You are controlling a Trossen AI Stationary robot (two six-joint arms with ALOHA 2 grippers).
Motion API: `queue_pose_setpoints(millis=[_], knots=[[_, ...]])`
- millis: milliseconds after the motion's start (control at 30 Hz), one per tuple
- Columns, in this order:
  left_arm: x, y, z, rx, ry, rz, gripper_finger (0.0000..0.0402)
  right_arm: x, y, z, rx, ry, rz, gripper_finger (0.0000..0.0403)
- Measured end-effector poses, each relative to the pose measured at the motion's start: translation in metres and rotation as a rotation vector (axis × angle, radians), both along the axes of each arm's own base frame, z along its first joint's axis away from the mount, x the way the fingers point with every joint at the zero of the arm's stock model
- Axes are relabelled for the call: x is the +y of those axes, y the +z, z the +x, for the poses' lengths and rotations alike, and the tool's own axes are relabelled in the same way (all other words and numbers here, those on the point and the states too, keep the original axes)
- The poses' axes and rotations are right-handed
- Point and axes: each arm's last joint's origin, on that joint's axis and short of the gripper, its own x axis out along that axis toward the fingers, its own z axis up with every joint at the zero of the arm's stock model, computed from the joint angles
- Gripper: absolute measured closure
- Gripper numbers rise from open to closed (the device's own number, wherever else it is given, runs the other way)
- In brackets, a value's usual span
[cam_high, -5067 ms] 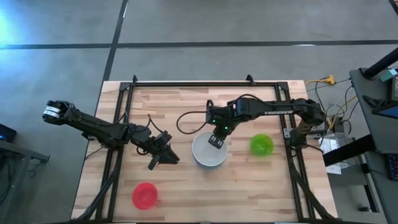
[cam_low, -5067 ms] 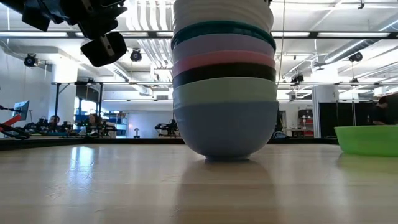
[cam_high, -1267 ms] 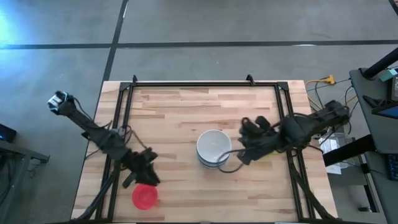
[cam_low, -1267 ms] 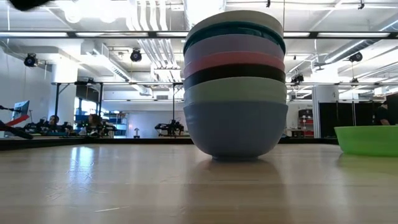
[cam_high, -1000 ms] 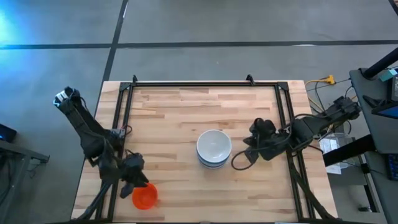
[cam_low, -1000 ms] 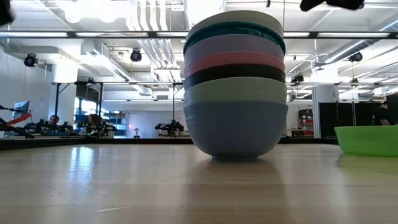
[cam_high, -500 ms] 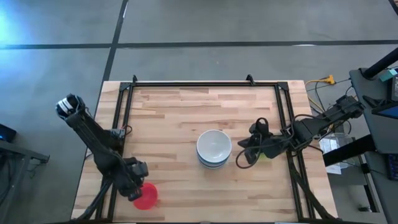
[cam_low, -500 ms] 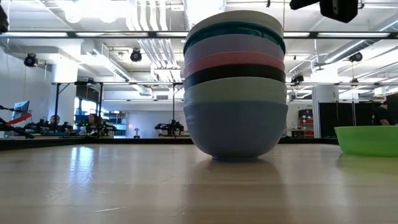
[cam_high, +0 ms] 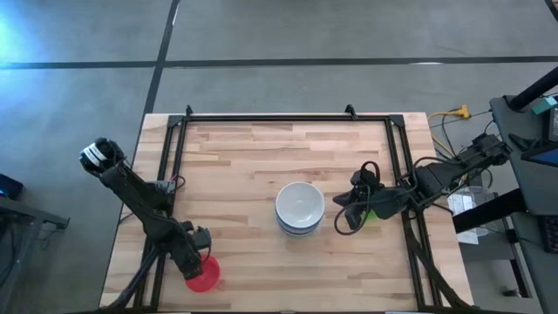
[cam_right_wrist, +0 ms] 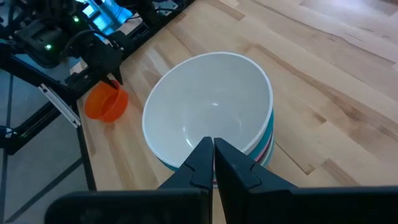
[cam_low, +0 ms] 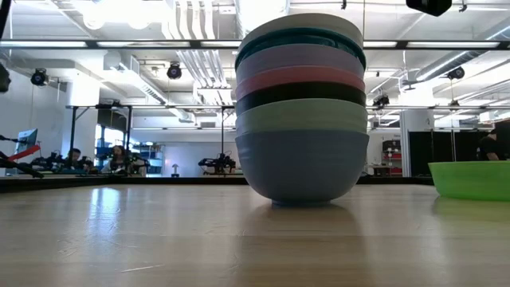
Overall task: Nest bowls inside each other
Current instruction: Stack the red bowl on top of the white bowl
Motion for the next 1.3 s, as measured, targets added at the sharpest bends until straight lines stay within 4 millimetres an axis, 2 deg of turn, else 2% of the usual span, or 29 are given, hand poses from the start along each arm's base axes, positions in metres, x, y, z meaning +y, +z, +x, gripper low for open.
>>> queue_pose_setpoints(millis=[133,300,433,567,700,833,1000,1133,1300], knots=[[0.002,-0.003,-0.001,0.007,-0.001,-0.039,0.0387,0.0,0.0,0.0,0.0,0.0,0.001,0.0394],[0.006,0.009,0.0,-0.031,0.014,-0.082,0.04,0.001,0.0,0.0,-0.002,0.004,0.002,0.0394],[0.017,0.027,0.006,-0.099,0.047,-0.141,0.0401,0.002,0.0,-0.001,-0.001,0.008,0.002,0.0394],[0.036,0.057,0.022,-0.238,0.1,-0.187,0.0401,0.002,0.0,-0.001,0.001,0.016,-0.006,0.0394],[0.067,0.103,0.045,-0.462,0.16,-0.179,0.0401,0.002,0.0,-0.001,0.004,0.021,-0.013,0.0394],[0.101,0.157,0.073,-0.677,0.186,-0.098,0.0401,0.004,-0.001,-0.002,0.008,0.032,-0.019,0.0394],[0.137,0.207,0.121,-0.799,0.155,-0.032,0.0401,0.009,-0.006,-0.01,0.068,0.046,-0.039,0.0394],[0.16,0.227,0.169,-0.794,0.103,-0.003,0.0401,0.013,-0.01,-0.018,0.12,0.044,-0.034,0.0394],[0.178,0.222,0.222,-0.631,0.057,0.037,0.0401,0.021,-0.013,-0.028,0.144,0.038,-0.034,0.0394]])
